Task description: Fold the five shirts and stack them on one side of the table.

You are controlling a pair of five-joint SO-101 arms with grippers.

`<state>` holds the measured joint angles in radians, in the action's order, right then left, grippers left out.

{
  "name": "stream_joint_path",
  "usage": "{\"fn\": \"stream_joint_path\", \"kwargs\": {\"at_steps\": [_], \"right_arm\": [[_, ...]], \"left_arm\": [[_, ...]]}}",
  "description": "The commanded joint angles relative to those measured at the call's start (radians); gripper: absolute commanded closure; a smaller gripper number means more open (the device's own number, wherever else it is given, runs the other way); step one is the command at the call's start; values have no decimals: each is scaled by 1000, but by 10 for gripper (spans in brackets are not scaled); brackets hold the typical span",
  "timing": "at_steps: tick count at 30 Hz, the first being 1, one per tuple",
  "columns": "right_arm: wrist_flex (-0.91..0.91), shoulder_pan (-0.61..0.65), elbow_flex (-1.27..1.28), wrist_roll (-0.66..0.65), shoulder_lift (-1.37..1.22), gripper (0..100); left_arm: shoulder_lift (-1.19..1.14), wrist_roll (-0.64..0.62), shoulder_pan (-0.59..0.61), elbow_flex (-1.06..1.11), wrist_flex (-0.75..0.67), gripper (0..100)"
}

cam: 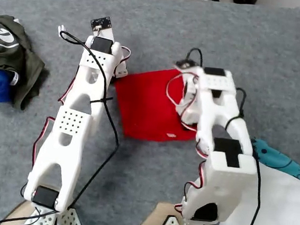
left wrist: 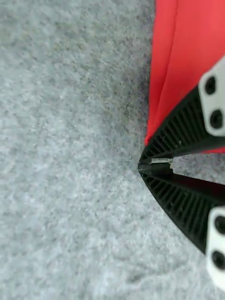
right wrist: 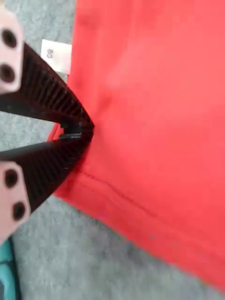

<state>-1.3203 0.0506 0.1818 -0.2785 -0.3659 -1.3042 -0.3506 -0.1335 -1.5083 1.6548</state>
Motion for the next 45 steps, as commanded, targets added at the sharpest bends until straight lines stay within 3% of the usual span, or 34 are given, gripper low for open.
{"fn": "stream_joint_path", "kwargs": {"at_steps": [1, 4, 12, 18, 24, 31, 34, 42, 45], "right_arm": [[84, -71, 47, -32, 73, 994], [98, -99, 39, -87, 79, 994], [-201, 42, -262, -92, 160, 994], [-322, -50, -321, -100, 245, 993], [-462, -145, -243, -100, 424, 993], [-450, -180, 119, -92, 657, 993], [-327, -189, 237, -81, 739, 993], [23, -101, 460, 328, 835, 989], [100, -48, 513, 448, 814, 940]], "left_arm": [[13, -5, 11, 2, -8, 980], [13, -11, 9, 2, -9, 980], [13, -71, 17, 2, -12, 981], [13, -71, 17, 2, -5, 977], [13, -71, 17, 2, -3, 976], [13, -71, 17, 2, -3, 976], [13, -71, 17, 2, -3, 976], [13, -71, 17, 2, -3, 976], [13, -69, 17, 2, -3, 976]]}}
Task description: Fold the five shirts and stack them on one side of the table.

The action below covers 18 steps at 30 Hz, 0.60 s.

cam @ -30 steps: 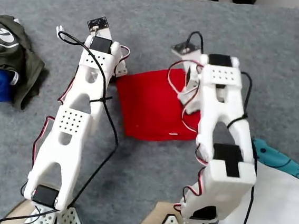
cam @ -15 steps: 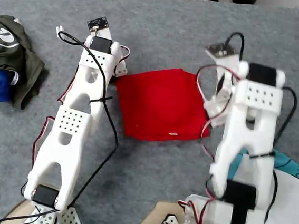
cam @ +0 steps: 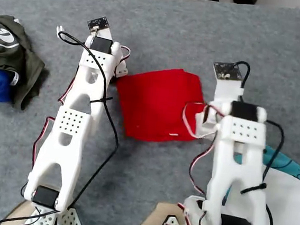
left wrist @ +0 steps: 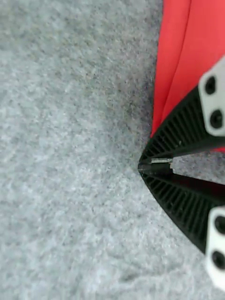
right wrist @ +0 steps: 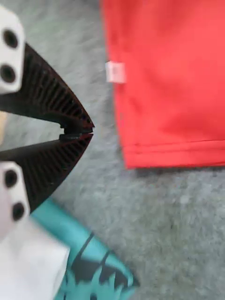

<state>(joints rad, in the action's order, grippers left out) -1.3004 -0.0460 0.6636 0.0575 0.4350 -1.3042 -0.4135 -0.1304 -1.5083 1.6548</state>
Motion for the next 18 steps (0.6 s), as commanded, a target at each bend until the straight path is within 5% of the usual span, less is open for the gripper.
{"fn": "stream_joint_path", "kwargs": {"at_steps": [1, 7, 18], "right_arm": [[101, 56, 35, 138, 5, 910], [163, 119, 36, 325, -58, 723], [250, 163, -85, 641, -315, 710]], "left_arm": [[13, -6, 14, 2, -3, 976], [13, -6, 14, 2, -3, 976], [13, -6, 14, 2, -3, 978]]}}
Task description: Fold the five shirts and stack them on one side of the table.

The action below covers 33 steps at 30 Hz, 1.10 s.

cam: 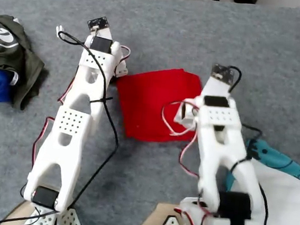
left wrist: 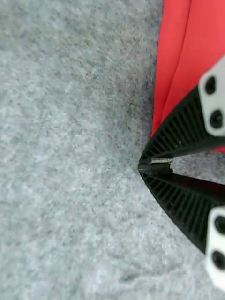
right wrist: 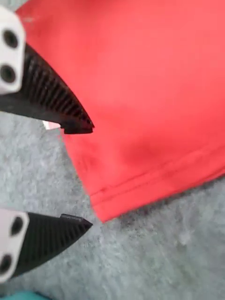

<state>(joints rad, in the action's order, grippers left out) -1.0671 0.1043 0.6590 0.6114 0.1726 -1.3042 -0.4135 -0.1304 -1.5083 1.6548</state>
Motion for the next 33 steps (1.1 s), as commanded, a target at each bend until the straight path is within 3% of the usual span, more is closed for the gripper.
{"fn": "stream_joint_path", "kwargs": {"at_steps": [1, 9, 28, 30, 33], "right_arm": [[17, 13, -97, 110, -77, 710], [17, 18, -200, 206, -177, 709], [25, 41, -288, 222, -432, 715], [21, 35, -308, 213, -458, 747], [17, 33, -343, 209, -493, 921]], "left_arm": [[13, -6, 14, 2, -3, 978], [13, -6, 14, 2, -3, 978], [13, -6, 11, 2, -3, 978], [13, -6, 11, 2, -3, 978], [13, -6, 11, 2, -3, 978]]}}
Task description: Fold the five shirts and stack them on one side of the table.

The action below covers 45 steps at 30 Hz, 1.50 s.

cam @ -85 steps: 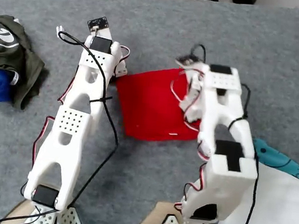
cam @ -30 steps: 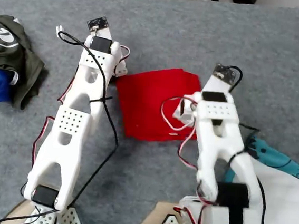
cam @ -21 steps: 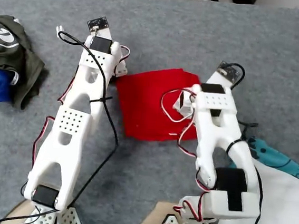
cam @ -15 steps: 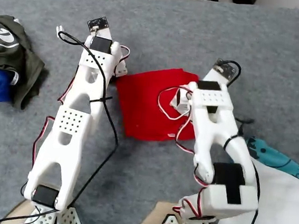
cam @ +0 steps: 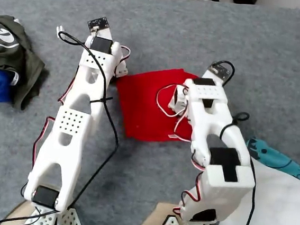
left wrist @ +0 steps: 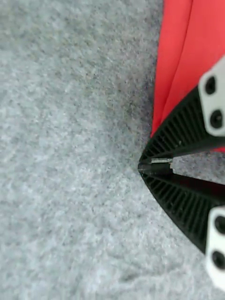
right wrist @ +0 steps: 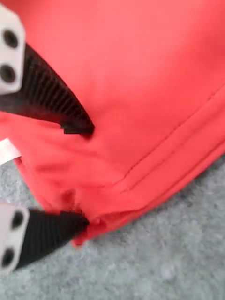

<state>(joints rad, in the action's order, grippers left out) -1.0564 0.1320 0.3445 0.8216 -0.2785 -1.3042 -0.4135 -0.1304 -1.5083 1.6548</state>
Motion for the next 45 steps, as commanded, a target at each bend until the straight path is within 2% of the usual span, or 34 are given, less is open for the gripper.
{"fn": "stream_joint_path", "kwargs": {"at_steps": [1, 3, 11, 17, 22, 26, 29, 31, 38, 45], "right_arm": [[6, 12, -42, -17, -53, 985], [-9, 18, -62, -68, -64, 980], [-216, 8, -213, -77, -65, 995], [-219, 8, -234, -78, -70, 995], [-201, -50, -229, -86, -65, 995], [-256, -81, -239, -218, -65, 995], [-301, -81, -237, -233, -65, 988], [-321, -82, -237, -247, -64, 947], [-370, -82, -237, -259, 7, 697], [-391, -81, -228, -259, 205, 642]], "left_arm": [[13, -6, 11, 2, -3, 978], [13, -6, 11, 2, -3, 978], [13, -6, 11, 2, -3, 978], [13, -6, 12, 2, -3, 976], [13, -6, 12, 2, -3, 976], [13, -6, 12, 2, -3, 976], [13, -6, 12, 2, -3, 976], [13, -6, 12, 2, -3, 976], [13, -6, 12, 2, -3, 976], [13, -6, 12, 2, -3, 976]]}}
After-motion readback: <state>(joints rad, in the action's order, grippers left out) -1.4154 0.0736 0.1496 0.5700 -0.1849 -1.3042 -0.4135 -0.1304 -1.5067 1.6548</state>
